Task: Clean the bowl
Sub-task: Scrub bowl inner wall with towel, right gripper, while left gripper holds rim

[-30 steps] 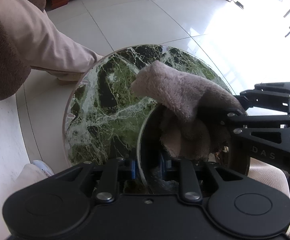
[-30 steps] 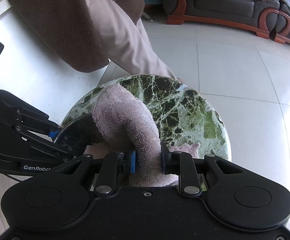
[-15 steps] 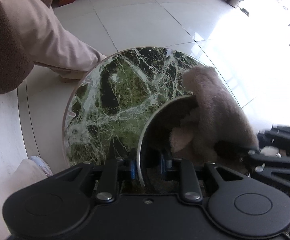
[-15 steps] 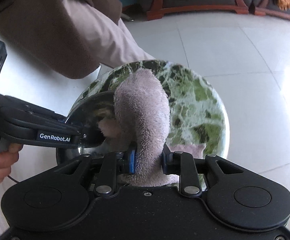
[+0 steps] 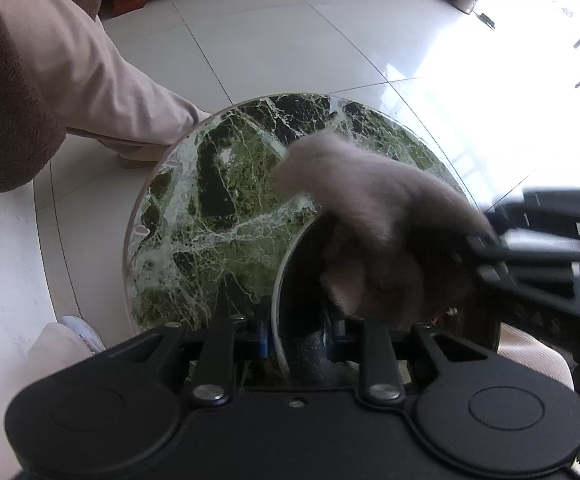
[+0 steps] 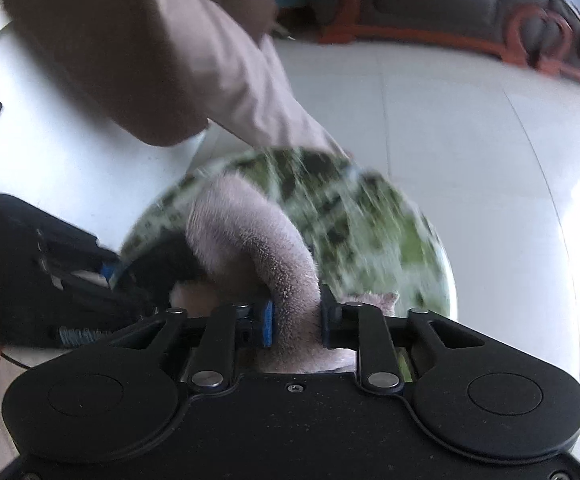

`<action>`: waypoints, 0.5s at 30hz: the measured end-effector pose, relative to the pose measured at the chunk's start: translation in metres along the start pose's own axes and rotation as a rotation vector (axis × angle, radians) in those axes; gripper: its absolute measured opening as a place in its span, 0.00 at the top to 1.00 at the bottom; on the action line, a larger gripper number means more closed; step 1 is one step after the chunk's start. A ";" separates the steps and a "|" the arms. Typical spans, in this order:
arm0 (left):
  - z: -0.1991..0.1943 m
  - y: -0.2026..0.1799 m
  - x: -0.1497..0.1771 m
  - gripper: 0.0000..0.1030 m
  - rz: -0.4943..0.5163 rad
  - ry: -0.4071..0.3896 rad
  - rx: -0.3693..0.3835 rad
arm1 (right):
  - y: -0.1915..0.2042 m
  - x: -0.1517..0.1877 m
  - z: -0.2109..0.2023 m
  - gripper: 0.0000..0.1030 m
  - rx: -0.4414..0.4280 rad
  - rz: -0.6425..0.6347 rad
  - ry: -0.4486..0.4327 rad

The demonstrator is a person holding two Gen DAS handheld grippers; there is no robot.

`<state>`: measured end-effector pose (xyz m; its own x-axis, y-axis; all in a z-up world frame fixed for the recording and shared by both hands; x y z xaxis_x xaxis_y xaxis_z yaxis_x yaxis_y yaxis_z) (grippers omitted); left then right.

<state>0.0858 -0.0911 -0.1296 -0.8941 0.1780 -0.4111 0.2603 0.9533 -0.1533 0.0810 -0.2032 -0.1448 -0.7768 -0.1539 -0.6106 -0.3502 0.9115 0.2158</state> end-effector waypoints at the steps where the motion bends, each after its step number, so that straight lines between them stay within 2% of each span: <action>1: 0.000 0.000 0.000 0.78 0.003 0.000 0.000 | 0.000 0.008 -0.004 0.82 -0.006 0.020 0.005; 3: 0.000 0.000 0.000 0.77 0.012 0.001 0.001 | 0.003 0.012 -0.009 0.82 0.006 0.007 0.002; 5: 0.000 0.000 0.000 0.77 0.017 0.004 -0.001 | 0.006 0.003 -0.008 0.82 0.023 -0.021 -0.013; 9: 0.000 -0.002 0.000 0.77 0.021 0.009 -0.007 | 0.012 -0.025 0.002 0.81 0.004 -0.052 -0.046; 12: 0.001 -0.001 0.000 0.76 0.015 0.005 -0.015 | 0.007 -0.018 0.002 0.81 0.007 -0.039 -0.038; 15: 0.001 0.000 0.000 0.77 0.004 0.003 -0.009 | 0.000 0.007 -0.007 0.82 0.013 0.009 -0.010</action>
<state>0.0865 -0.0917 -0.1306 -0.8943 0.1821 -0.4087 0.2602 0.9548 -0.1439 0.0722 -0.2064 -0.1437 -0.7746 -0.1420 -0.6163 -0.3362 0.9178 0.2111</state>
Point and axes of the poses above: each gripper's, at about its wrist camera, not at the fingertips, and z roughly the way its jaws point, y to its left, x to its underside, the point moved 10 cm from there along z, roughly the way its jaws point, and after that the axes turned 6 degrees about -y, right-handed, at the moved point
